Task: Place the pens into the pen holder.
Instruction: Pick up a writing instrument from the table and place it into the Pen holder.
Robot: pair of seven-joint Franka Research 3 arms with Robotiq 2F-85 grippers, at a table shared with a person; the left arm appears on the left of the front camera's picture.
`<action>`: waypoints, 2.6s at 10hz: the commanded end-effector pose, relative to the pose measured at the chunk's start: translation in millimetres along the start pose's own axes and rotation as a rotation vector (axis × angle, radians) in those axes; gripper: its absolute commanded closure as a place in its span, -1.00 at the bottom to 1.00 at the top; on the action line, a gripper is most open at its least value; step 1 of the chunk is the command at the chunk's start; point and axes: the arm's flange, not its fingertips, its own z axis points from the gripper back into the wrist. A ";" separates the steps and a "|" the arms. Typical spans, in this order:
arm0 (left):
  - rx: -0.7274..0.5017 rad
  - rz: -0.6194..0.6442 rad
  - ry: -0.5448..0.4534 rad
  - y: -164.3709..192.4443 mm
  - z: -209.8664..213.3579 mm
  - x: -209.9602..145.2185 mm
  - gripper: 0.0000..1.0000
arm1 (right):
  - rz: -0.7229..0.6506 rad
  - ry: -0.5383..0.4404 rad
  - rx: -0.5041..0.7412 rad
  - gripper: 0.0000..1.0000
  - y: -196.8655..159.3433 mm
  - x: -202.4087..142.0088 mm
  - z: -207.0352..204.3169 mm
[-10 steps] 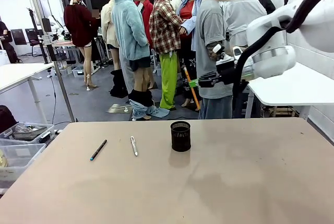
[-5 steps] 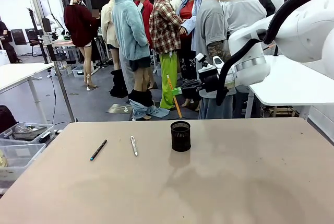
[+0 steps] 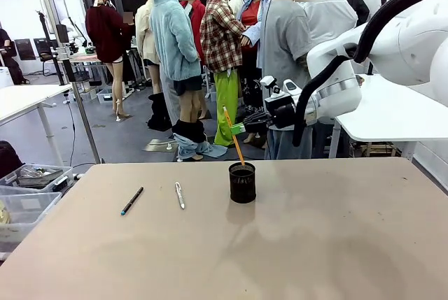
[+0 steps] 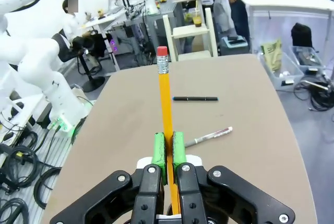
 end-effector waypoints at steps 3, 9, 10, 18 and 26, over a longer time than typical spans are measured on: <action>0.008 0.001 -0.004 0.0 -1.0 0.8 -1.00 | 0.015 0.091 -0.047 1.00 -22.1 -14.2 -11.5; 0.008 0.001 -0.004 0.0 -1.0 0.8 -1.00 | -0.040 0.131 -0.022 0.96 -38.9 -47.8 -18.0; 0.008 0.001 -0.004 0.0 -1.0 0.8 -1.00 | -0.046 0.124 -0.015 0.57 -36.1 -52.7 -17.2; 0.008 0.001 -0.004 0.0 -1.0 0.8 -1.00 | -0.213 0.474 -0.591 -0.21 88.9 -12.5 133.7; 0.008 0.001 -0.004 0.0 -1.0 0.8 -1.00 | -0.914 0.464 -1.259 -0.21 266.0 -80.0 395.9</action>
